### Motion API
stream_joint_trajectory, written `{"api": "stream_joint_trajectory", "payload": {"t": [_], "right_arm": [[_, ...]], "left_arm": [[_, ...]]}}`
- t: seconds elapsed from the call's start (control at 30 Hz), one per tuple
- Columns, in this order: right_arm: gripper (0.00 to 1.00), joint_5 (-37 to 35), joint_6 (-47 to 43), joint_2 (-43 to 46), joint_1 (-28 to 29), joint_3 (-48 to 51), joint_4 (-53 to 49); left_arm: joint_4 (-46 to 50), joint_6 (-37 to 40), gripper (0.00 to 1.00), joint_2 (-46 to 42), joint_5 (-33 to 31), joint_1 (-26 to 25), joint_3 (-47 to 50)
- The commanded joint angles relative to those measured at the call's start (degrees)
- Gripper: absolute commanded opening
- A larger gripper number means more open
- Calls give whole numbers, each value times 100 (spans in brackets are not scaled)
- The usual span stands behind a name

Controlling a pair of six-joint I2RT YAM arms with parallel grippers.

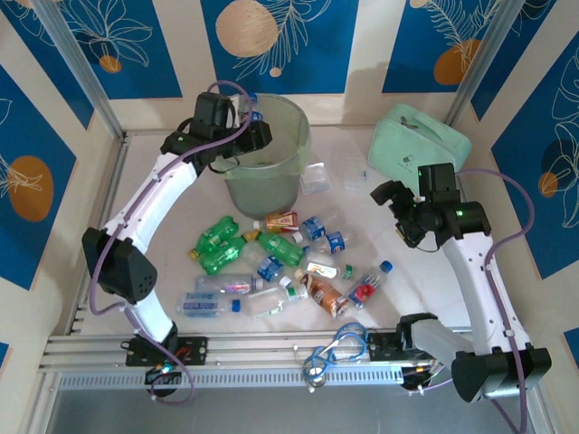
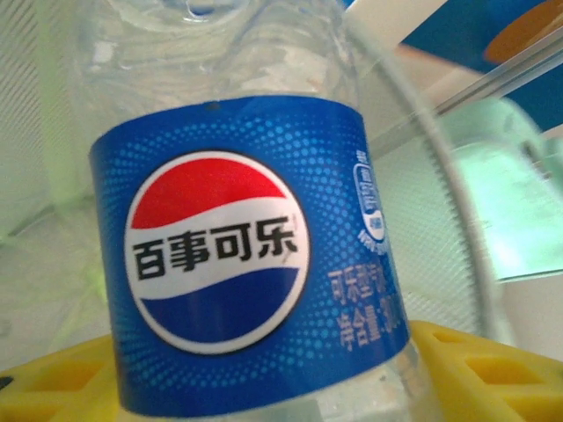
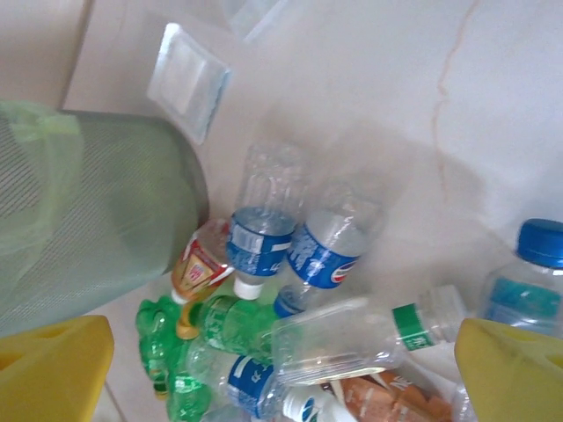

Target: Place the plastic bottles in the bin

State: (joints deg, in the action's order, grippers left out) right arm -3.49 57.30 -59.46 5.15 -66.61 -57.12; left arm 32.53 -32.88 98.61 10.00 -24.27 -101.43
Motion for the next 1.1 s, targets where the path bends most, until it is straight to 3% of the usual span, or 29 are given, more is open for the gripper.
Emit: {"api": "stream_joint_trajectory", "payload": {"t": [0.0, 0.33, 0.5, 0.63, 0.8, 1.07], "right_arm": [[100, -348, -218, -115, -192, 31, -515], [98, -759, -213, -596, -230, 768, -657], [96, -577, -170, -804, -86, 1287, -523], [96, -608, 51, -963, 393, 1603, -423], [96, -667, 421, -1183, 865, 2010, -282], [91, -886, 734, -1422, 1173, 2356, -59]], "left_arm": [[297, 226, 74, -180, -235, -16, -255], [-142, 146, 88, -470, 104, -16, -229], [-306, 202, 87, -806, -27, -21, -101], [-728, 183, 87, -1334, -35, -16, 403], [-1472, -78, 87, -2041, 468, -25, 1213], [-2233, -583, 74, -2814, 1185, -34, 2384]]}}
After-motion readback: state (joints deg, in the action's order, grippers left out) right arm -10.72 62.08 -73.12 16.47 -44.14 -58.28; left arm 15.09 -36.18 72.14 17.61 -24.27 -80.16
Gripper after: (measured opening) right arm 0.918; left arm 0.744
